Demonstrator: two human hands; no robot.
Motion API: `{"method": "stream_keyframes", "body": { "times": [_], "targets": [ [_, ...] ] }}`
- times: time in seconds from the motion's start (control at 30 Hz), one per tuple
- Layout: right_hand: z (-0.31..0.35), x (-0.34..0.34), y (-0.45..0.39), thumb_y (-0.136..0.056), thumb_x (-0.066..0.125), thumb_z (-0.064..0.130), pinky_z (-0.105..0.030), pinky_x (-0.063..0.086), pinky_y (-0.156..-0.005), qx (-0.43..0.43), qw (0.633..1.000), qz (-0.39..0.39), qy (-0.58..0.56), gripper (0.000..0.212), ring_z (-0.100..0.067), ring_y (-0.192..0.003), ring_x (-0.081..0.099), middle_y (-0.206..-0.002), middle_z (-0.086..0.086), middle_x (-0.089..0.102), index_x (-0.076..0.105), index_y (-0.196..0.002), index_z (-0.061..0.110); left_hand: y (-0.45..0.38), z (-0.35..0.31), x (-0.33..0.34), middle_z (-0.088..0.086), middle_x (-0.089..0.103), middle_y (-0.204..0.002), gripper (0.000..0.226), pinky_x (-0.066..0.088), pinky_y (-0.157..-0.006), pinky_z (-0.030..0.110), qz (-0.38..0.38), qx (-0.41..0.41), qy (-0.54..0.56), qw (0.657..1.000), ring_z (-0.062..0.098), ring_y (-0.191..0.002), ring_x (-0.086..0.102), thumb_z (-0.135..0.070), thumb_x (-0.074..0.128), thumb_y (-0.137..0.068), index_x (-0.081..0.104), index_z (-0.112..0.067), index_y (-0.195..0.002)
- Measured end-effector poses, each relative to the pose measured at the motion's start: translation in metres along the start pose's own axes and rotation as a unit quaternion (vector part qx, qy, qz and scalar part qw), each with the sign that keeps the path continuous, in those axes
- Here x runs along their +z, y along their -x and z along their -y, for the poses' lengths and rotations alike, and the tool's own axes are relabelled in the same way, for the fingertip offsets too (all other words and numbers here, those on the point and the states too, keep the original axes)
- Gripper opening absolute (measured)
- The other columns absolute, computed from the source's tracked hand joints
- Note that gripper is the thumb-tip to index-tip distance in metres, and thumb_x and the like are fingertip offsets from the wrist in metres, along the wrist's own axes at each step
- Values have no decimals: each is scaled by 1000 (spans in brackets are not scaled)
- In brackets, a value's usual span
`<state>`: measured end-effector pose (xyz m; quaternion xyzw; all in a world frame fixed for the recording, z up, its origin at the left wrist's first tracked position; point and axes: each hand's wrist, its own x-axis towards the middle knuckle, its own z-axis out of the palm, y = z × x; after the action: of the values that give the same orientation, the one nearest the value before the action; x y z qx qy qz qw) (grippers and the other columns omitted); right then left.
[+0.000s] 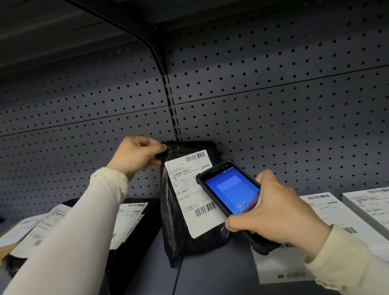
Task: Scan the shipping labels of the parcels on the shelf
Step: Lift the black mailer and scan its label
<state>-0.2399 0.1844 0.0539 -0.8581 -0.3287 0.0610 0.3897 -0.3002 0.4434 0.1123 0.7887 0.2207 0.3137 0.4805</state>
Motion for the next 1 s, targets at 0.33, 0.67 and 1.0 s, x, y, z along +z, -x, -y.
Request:
{"method": "stream_keyframes", "body": {
  "times": [0.33,0.67,1.0],
  "targets": [
    [2,0,3,-59,79,42,-37,55,-76,0,1000,-4,-10,67,-7,-79,61,-78,12,61,27,-98,27,0,2,2,-8,61,-44,14,53,-51,16,-13,27,-18,999,1,-40,55,-8,66,-85,64,-9,-71],
    [2,1,2,-58,80,41,-36,55,-74,2,1000,-3,-14,67,-6,-80,59,-77,12,61,31,-100,25,-1,2,3,-6,64,-53,16,54,-52,18,-12,29,-4,1000,4,-44,58,-8,66,-85,64,-9,-70],
    [1,5,2,-58,77,44,-37,55,-76,15,1000,1,0,66,-10,-82,62,-82,10,64,27,-97,26,-6,5,4,-9,61,-45,14,55,-54,18,-9,32,-13,999,3,-43,55,-8,67,-84,64,-10,-70]
  ]
}}
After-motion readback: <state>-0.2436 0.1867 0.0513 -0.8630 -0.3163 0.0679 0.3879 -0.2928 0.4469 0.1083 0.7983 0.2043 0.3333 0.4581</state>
